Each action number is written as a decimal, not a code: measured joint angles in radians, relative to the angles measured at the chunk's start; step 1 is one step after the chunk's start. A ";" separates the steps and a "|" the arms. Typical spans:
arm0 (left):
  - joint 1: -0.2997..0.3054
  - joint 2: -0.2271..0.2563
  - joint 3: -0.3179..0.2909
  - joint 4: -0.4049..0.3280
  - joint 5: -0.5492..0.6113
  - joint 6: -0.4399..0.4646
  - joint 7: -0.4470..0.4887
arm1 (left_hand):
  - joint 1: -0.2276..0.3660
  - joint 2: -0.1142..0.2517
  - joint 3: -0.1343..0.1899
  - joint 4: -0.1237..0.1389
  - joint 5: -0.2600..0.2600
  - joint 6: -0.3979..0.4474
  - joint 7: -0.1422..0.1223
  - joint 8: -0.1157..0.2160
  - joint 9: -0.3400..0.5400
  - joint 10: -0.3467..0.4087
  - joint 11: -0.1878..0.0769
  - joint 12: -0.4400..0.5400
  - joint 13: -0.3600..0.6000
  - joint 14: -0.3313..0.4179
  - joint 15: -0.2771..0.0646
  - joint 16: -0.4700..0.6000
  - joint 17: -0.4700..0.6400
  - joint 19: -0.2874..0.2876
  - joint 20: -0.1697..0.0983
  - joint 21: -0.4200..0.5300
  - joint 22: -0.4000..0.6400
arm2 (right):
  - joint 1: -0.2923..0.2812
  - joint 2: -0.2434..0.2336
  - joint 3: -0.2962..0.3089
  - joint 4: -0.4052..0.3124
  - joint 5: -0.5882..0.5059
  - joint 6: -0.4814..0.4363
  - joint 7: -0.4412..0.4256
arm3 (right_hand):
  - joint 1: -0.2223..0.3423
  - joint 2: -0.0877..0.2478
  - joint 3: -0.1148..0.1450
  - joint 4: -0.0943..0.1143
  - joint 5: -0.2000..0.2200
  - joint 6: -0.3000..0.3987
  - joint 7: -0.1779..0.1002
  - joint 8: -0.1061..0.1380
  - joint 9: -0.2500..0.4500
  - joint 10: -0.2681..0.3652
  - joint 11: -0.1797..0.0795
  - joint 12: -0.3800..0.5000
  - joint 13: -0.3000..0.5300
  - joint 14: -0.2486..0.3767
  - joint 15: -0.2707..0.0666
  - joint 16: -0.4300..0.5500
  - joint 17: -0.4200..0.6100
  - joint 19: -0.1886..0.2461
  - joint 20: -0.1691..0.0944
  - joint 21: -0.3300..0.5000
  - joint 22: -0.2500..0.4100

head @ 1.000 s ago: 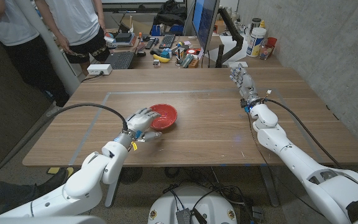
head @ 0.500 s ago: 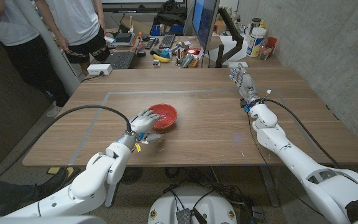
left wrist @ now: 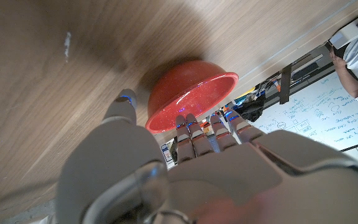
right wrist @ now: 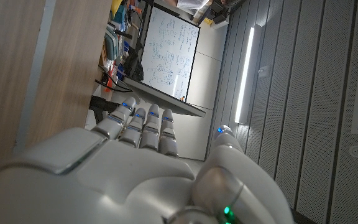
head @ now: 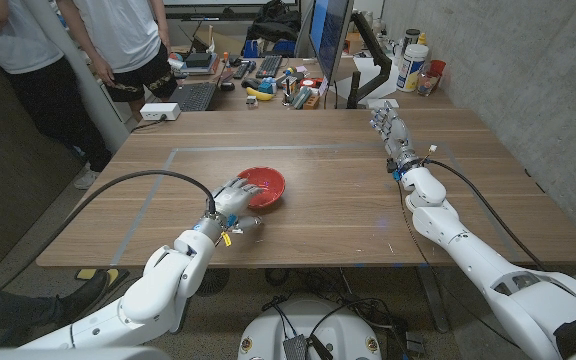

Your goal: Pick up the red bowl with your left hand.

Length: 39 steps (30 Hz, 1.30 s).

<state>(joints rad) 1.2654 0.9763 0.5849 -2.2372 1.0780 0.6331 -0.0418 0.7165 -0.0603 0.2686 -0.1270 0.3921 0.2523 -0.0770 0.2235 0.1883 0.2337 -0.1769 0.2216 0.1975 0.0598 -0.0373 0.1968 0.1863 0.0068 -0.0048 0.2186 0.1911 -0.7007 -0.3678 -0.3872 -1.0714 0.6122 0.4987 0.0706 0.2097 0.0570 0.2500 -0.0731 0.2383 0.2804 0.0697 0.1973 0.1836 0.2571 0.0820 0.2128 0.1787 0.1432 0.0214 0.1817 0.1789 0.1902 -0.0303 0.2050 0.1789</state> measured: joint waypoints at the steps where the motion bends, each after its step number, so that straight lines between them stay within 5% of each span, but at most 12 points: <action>1: 0.000 0.000 0.000 0.000 0.002 0.000 -0.001 | 0.000 0.000 0.000 0.000 0.000 0.000 0.000 0.000 0.000 0.000 0.000 0.000 0.000 0.005 0.001 0.000 0.000 0.000 0.000 0.000 0.000 | 0.000 0.000 0.000 0.000 0.000 0.000 0.000 | 0.000 0.000 0.000 0.000 0.000 0.000 0.000 0.000 0.000 0.000 0.000 0.000 0.000 0.004 0.004 0.000 0.000 0.000 0.000 0.000 0.000; 18: -0.006 -0.053 0.021 0.042 0.068 0.008 0.000 | 0.004 0.004 0.000 0.000 0.004 0.011 0.000 0.000 0.000 0.013 -0.002 0.000 0.000 0.019 0.000 0.000 0.000 0.004 -0.004 0.000 0.000 | -0.011 -0.004 0.007 -0.001 0.009 0.005 0.004 | 0.000 0.000 0.000 0.000 0.000 0.000 0.000 0.000 0.000 0.000 0.000 0.000 0.000 0.005 0.005 0.000 0.000 0.000 0.000 0.000 0.000; 39: -0.030 -0.099 0.032 0.100 0.009 -0.014 0.062 | 0.012 0.004 0.000 0.000 0.004 0.043 0.000 0.001 0.000 0.063 -0.008 0.005 0.005 0.038 0.001 0.000 0.000 0.018 -0.007 0.000 0.000 | -0.027 -0.024 0.018 -0.018 0.013 -0.002 0.000 | 0.000 0.000 0.000 0.000 0.000 0.000 0.000 0.000 0.000 0.000 0.000 0.000 0.000 0.005 0.005 0.000 0.000 0.000 0.000 0.000 0.000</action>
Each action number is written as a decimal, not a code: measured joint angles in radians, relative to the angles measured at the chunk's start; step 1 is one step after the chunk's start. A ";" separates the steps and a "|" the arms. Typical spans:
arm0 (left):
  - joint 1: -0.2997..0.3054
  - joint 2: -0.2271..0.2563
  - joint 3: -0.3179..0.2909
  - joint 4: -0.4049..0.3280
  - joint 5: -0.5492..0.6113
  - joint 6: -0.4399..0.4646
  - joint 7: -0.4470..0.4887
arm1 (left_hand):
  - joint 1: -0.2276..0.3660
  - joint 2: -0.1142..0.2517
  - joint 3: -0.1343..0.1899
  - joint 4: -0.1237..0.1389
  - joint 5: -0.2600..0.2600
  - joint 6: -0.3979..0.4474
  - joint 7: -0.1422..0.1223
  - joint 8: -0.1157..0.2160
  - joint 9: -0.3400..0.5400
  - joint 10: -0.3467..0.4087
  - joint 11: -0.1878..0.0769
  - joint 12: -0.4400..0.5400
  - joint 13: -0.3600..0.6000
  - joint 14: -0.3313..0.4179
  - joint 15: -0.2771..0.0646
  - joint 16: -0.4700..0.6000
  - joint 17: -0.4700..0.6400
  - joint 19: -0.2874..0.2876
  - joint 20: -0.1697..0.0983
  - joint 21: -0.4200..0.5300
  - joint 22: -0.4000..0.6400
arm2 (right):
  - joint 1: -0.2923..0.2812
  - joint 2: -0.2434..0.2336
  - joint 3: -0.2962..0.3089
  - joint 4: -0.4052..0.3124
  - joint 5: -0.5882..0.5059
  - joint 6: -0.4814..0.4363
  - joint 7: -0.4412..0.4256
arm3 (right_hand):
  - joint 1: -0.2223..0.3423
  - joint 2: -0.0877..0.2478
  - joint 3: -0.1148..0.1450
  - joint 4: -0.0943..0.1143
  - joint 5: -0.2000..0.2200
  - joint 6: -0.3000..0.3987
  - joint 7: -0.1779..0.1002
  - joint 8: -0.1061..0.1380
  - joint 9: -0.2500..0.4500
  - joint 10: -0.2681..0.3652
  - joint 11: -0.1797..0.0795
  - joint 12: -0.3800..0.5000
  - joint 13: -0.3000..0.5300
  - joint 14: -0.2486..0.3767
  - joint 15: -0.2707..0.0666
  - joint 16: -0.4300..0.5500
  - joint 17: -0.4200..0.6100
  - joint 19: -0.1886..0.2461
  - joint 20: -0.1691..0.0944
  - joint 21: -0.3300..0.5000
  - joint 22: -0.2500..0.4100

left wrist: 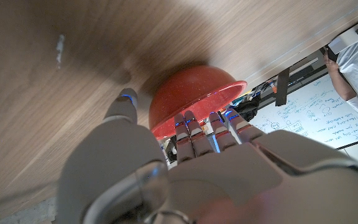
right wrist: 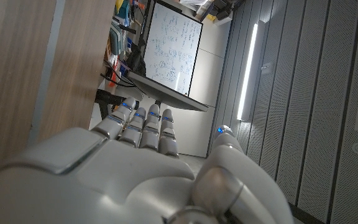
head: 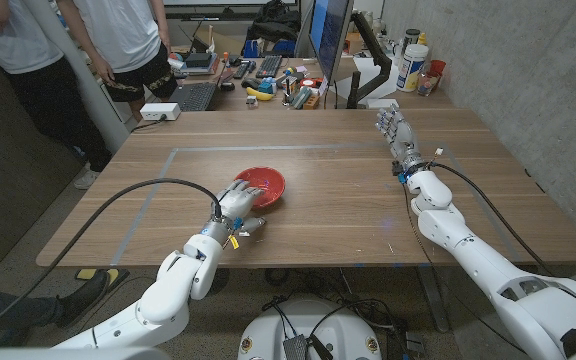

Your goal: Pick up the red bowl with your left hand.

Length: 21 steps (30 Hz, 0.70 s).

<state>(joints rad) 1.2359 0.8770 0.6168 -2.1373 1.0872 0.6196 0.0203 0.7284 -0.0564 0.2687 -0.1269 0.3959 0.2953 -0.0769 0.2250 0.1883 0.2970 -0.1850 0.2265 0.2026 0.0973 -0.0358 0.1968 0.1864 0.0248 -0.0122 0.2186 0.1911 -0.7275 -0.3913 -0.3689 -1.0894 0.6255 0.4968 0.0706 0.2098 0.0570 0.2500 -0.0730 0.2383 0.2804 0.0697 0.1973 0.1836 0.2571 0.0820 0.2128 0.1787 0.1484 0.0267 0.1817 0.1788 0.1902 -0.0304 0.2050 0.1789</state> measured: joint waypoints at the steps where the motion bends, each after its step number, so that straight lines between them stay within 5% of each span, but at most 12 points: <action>1: -0.002 0.000 0.001 0.002 -0.003 -0.001 0.001 | 0.000 0.000 0.000 0.000 0.000 0.001 0.000 0.004 0.000 0.001 0.001 0.003 0.000 0.003 -0.003 0.000 0.000 0.000 0.000 0.000 0.000 | 0.000 0.000 0.000 0.000 0.000 0.000 0.000 | 0.000 0.000 0.000 0.000 0.000 0.000 0.000 0.000 0.000 0.000 0.000 0.000 0.000 0.000 0.000 0.000 0.000 0.000 0.000 0.000 0.000; 7: -0.013 -0.005 0.007 0.013 -0.017 -0.004 0.012 | 0.014 0.006 0.000 0.000 0.004 0.028 -0.006 0.007 0.000 0.035 -0.007 0.009 -0.003 0.041 -0.001 0.010 0.000 0.022 -0.022 0.004 0.000 | 0.000 0.000 0.002 0.004 0.002 0.000 -0.001 | 0.000 0.000 0.000 0.000 0.000 0.000 0.000 0.000 0.000 0.000 0.000 0.000 0.000 0.000 0.000 0.000 0.000 0.000 0.000 0.000 0.000; 21: -0.031 -0.008 0.022 0.033 -0.037 0.001 0.037 | 0.097 0.008 0.014 -0.014 0.004 0.170 -0.027 0.042 0.000 0.174 -0.029 0.027 -0.003 0.195 -0.005 0.030 -0.005 0.148 -0.027 0.044 -0.005 | 0.009 0.012 0.002 0.033 0.006 0.010 0.004 | 0.000 0.000 0.000 0.000 0.000 0.000 0.000 0.000 0.000 0.000 0.000 0.000 0.000 0.000 0.000 0.000 0.000 0.000 0.000 0.000 0.000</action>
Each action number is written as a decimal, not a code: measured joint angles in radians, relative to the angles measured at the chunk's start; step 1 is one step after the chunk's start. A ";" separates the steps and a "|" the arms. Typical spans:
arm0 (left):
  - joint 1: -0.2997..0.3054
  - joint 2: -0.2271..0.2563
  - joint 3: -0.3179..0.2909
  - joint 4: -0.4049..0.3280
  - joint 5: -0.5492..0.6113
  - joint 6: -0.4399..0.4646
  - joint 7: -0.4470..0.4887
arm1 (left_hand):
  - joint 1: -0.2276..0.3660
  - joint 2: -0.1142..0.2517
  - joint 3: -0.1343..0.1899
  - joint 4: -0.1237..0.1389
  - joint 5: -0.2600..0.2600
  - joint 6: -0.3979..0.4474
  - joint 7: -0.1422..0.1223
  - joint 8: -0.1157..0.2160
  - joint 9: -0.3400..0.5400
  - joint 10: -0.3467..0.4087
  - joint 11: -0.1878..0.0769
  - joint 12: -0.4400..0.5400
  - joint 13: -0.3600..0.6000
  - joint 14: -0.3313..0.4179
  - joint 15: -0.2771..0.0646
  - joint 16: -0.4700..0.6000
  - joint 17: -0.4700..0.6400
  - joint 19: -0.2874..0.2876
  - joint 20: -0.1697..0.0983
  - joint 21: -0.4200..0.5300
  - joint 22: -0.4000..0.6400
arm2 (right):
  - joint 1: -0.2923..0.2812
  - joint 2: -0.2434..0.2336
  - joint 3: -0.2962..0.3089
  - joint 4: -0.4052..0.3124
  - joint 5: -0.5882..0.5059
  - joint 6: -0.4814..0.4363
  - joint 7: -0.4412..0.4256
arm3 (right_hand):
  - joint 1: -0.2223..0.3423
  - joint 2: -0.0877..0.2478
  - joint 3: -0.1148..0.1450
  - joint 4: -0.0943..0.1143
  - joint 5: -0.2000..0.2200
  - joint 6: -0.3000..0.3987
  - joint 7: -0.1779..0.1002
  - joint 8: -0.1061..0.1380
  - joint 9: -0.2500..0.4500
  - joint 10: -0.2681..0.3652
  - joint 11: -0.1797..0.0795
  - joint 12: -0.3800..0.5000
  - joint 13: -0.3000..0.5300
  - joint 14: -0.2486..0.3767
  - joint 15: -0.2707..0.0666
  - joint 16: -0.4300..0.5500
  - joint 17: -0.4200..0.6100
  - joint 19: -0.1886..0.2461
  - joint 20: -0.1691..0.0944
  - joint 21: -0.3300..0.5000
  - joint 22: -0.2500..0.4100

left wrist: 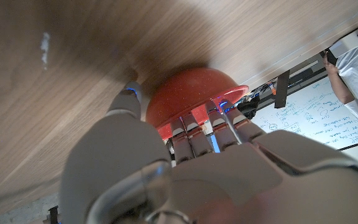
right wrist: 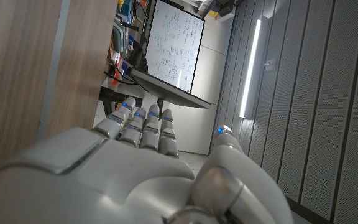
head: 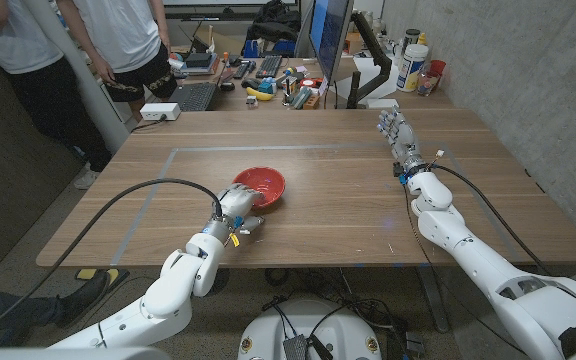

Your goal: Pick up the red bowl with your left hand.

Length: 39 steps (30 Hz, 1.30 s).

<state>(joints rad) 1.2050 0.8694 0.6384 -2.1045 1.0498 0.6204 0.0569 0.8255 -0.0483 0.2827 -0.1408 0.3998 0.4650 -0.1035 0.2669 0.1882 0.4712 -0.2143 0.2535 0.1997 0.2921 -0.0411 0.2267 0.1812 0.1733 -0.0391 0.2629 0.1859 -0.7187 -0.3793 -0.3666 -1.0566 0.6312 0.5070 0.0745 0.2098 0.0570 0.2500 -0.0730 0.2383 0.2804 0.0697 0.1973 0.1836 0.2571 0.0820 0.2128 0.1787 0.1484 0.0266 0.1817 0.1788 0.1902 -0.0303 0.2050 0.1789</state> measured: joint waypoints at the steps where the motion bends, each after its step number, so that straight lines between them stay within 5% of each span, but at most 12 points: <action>1: -0.001 0.000 0.001 0.001 -0.001 0.001 0.002 | 0.003 -0.003 0.000 0.000 0.000 0.005 -0.002 0.000 0.000 0.002 0.002 0.000 0.000 0.003 0.001 0.004 0.000 0.006 0.001 0.000 0.000 | 0.000 0.000 0.000 0.000 0.000 0.001 0.000 | 0.000 0.000 0.000 0.000 0.000 0.000 0.000 0.000 0.000 0.000 0.000 0.000 0.000 0.000 0.000 0.000 0.000 0.000 0.000 0.000 0.000; 18: -0.019 -0.010 0.021 0.029 -0.014 0.003 0.040 | 0.068 0.017 0.016 -0.007 -0.022 0.122 -0.023 0.027 0.000 0.125 -0.002 0.000 0.000 0.126 -0.004 0.015 0.000 0.120 -0.002 0.030 0.000 | 0.011 0.013 -0.002 0.029 0.004 0.013 0.013 | 0.000 0.000 -0.004 -0.004 0.000 0.000 0.000 0.000 0.000 0.002 -0.002 0.000 0.000 0.000 0.000 0.000 0.000 0.006 0.006 0.000 0.000; 30: -0.028 -0.021 0.032 0.046 -0.024 -0.001 0.096 | 0.182 0.048 0.076 -0.001 -0.147 0.392 -0.023 0.070 -0.007 0.380 0.010 -0.003 -0.005 0.411 -0.023 0.006 -0.005 0.337 -0.008 0.080 -0.005 | 0.018 0.017 -0.002 0.050 0.008 0.016 0.022 | 0.000 0.000 -0.004 -0.004 0.000 0.000 0.000 0.000 0.000 0.005 -0.005 0.000 0.000 0.000 0.000 0.000 0.000 0.005 0.005 0.000 0.000; 39: -0.040 -0.030 0.041 0.056 -0.033 -0.007 0.121 | 0.210 0.054 0.105 0.003 -0.202 0.505 -0.018 0.077 -0.010 0.488 0.009 -0.015 -0.005 0.533 -0.057 -0.009 -0.002 0.444 -0.018 0.100 -0.005 | 0.016 0.011 0.003 0.049 0.011 0.016 0.024 | 0.000 0.000 -0.004 -0.004 0.000 0.000 0.000 0.000 0.000 0.005 -0.005 0.000 0.000 0.000 0.000 0.000 0.000 0.005 0.005 0.000 0.000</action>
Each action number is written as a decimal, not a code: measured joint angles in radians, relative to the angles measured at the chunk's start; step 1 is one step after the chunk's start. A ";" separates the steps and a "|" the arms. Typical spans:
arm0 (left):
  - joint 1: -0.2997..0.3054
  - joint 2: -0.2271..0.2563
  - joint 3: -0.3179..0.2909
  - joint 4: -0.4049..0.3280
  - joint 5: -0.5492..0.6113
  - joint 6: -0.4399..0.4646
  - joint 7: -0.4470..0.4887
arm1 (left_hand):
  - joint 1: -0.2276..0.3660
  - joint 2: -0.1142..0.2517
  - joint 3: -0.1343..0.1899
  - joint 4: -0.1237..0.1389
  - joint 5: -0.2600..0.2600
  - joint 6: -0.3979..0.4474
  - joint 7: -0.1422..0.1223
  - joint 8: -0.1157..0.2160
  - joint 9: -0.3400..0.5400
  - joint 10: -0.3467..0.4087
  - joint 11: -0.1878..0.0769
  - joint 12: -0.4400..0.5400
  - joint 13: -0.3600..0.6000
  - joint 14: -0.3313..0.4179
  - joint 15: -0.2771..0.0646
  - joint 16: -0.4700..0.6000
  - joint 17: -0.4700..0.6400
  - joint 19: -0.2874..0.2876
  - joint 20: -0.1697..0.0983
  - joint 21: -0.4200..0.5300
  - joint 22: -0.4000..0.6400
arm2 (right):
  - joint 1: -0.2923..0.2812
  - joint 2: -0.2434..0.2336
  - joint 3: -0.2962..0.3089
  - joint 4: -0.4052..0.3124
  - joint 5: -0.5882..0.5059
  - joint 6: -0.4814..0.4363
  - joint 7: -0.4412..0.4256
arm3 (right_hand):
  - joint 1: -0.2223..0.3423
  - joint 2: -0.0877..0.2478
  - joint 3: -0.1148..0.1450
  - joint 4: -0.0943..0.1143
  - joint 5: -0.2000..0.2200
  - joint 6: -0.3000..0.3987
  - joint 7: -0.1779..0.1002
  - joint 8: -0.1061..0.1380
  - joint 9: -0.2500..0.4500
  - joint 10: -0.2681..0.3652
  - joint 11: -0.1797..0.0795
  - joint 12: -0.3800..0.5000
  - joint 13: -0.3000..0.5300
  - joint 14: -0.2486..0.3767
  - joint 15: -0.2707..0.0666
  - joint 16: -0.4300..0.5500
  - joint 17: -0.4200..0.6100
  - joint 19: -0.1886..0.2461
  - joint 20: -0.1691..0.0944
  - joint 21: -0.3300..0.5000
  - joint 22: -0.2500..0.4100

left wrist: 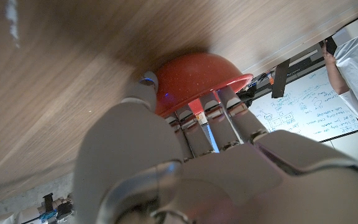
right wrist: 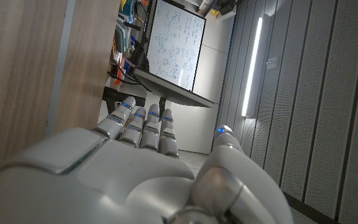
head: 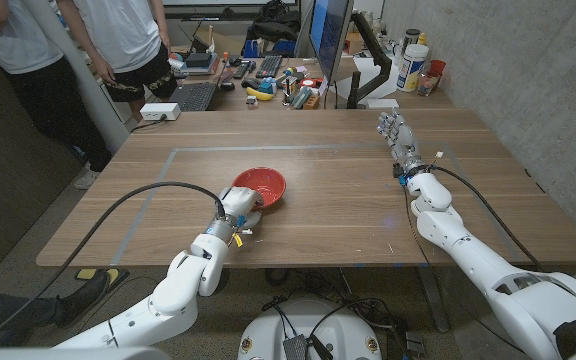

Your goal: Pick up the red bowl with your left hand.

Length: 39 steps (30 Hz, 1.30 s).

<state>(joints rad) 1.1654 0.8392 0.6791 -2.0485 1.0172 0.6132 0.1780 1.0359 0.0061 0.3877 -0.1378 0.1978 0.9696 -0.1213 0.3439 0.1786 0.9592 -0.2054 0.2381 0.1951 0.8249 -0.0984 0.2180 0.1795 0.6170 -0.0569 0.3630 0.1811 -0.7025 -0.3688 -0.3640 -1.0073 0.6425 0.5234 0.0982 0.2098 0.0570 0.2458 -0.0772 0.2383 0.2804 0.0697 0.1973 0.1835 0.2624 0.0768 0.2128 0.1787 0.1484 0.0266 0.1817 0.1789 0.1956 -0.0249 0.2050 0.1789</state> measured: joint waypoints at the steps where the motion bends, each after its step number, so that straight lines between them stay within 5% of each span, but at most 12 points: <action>1: -0.001 0.000 0.000 0.000 0.000 0.000 0.001 | 0.002 0.002 0.000 0.000 -0.003 0.008 0.002 0.000 0.000 0.005 0.002 0.000 0.000 0.009 -0.002 -0.002 0.000 0.009 -0.002 0.000 0.000 | 0.000 0.000 0.000 0.000 0.000 0.000 0.000 | 0.000 0.000 0.000 0.000 0.000 0.000 0.000 0.000 0.000 0.000 0.000 0.000 0.000 0.000 0.000 0.000 0.000 0.000 0.000 0.000 0.000; 18: -0.002 0.006 -0.008 0.001 -0.043 -0.029 0.042 | 0.042 0.010 0.042 0.003 -0.023 0.078 0.003 0.023 0.001 0.133 0.005 -0.009 0.002 0.159 -0.046 -0.004 -0.001 0.110 -0.014 0.029 0.000 | 0.001 0.003 0.003 0.010 0.004 0.002 0.006 | 0.000 0.000 -0.002 0.002 0.000 0.000 0.000 0.000 0.000 0.000 0.000 0.000 0.000 0.000 0.000 0.000 0.000 0.000 0.000 0.000 0.000; 39: -0.003 0.016 -0.016 -0.003 -0.081 -0.039 0.054 | 0.060 0.010 0.056 0.003 -0.030 0.091 0.009 0.024 0.001 0.160 0.004 -0.016 0.008 0.194 -0.066 -0.006 0.000 0.118 -0.016 0.030 0.000 | 0.010 0.012 -0.001 0.019 0.000 0.008 0.005 | 0.000 0.000 -0.003 0.003 0.006 0.000 0.000 0.000 0.000 0.000 0.000 0.000 0.000 0.000 0.000 0.000 0.000 0.000 0.000 0.000 0.000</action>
<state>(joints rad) 1.1621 0.8548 0.6632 -2.0520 0.9359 0.5743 0.2317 1.0958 0.0160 0.4432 -0.1347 0.1673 1.0603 -0.1124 0.3674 0.1792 1.1194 -0.2017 0.2223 0.2027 1.0194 -0.1644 0.2120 0.1796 0.7354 -0.0732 0.3929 0.1814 -0.6929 -0.3572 -0.3654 -0.9879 0.6424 0.5312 0.1031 0.2098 0.0570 0.2427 -0.0740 0.2442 0.2804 0.0697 0.1973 0.1836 0.2624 0.0768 0.2128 0.1787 0.1483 0.0266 0.1817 0.1789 0.1956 -0.0250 0.2050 0.1789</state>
